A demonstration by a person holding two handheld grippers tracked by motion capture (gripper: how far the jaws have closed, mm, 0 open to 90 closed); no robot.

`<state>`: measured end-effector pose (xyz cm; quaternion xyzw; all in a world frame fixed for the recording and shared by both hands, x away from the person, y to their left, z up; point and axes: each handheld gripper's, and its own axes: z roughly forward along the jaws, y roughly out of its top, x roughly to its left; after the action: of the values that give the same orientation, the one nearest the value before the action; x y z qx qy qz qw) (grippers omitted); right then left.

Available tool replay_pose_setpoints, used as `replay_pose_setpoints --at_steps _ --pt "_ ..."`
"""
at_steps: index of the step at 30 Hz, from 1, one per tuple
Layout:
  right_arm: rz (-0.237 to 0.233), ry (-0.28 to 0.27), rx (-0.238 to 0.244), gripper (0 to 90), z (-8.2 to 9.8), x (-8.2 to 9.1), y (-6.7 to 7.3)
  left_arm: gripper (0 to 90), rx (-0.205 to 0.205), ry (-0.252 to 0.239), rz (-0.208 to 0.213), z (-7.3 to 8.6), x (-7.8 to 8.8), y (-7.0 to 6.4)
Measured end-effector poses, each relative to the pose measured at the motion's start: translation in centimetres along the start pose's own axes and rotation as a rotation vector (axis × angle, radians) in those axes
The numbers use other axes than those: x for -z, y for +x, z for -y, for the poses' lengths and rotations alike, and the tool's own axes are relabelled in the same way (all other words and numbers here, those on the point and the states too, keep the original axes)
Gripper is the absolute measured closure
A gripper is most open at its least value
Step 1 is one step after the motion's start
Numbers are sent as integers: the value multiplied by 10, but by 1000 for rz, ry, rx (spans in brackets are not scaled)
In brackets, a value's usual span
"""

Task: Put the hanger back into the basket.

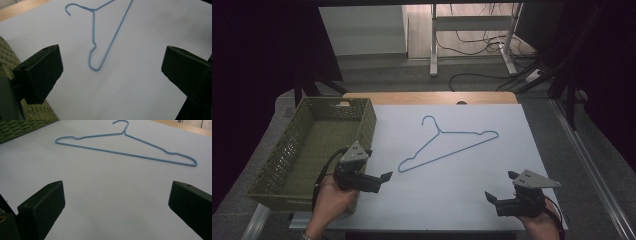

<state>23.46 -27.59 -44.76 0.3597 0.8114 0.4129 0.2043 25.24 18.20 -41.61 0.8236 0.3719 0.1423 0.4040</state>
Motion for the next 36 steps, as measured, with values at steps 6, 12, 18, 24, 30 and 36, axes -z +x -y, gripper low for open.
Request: replay_pose_setpoints --at_steps 6,12,18,24,30,36 --pt "12 1 0 7 1 2 -3 45 38 36 2 -14 -22 7" --pt "18 0 -10 8 3 4 -6 30 18 70 7 -34 -44 5" --pt "17 7 -14 8 4 3 -6 29 6 96 37 -47 -64 4" --pt "17 9 -18 9 6 3 -8 49 14 100 46 -57 -85 8" --pt "16 16 -17 10 6 1 -7 87 4 122 52 -65 -108 14" --pt "15 22 -16 11 7 0 -7 128 -12 143 50 -65 -135 24"
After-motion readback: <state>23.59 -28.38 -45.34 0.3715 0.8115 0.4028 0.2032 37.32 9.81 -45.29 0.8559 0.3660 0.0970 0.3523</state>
